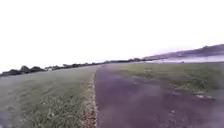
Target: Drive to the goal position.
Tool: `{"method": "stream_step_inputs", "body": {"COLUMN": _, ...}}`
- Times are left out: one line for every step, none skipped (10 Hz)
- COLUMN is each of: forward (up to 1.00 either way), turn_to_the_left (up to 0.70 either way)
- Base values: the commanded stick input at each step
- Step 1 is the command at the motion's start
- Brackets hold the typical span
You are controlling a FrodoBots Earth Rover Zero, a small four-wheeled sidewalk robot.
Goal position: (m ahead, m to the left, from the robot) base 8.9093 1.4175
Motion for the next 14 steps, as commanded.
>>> {"method": "stream_step_inputs", "body": {"forward": 0.5, "turn_to_the_left": 0.0}}
{"method": "stream_step_inputs", "body": {"forward": 0.5, "turn_to_the_left": 0.0}}
{"method": "stream_step_inputs", "body": {"forward": 0.5, "turn_to_the_left": 0.0}}
{"method": "stream_step_inputs", "body": {"forward": 0.5, "turn_to_the_left": 0.0}}
{"method": "stream_step_inputs", "body": {"forward": 0.5, "turn_to_the_left": 0.0}}
{"method": "stream_step_inputs", "body": {"forward": 0.5, "turn_to_the_left": 0.0}}
{"method": "stream_step_inputs", "body": {"forward": 0.5, "turn_to_the_left": 0.0}}
{"method": "stream_step_inputs", "body": {"forward": 0.5, "turn_to_the_left": 0.0}}
{"method": "stream_step_inputs", "body": {"forward": 0.5, "turn_to_the_left": 0.0}}
{"method": "stream_step_inputs", "body": {"forward": 0.5, "turn_to_the_left": 0.0}}
{"method": "stream_step_inputs", "body": {"forward": 0.5, "turn_to_the_left": 0.0}}
{"method": "stream_step_inputs", "body": {"forward": 0.5, "turn_to_the_left": 0.0}}
{"method": "stream_step_inputs", "body": {"forward": 0.5, "turn_to_the_left": 0.22}}
{"method": "stream_step_inputs", "body": {"forward": 0.5, "turn_to_the_left": 0.24}}
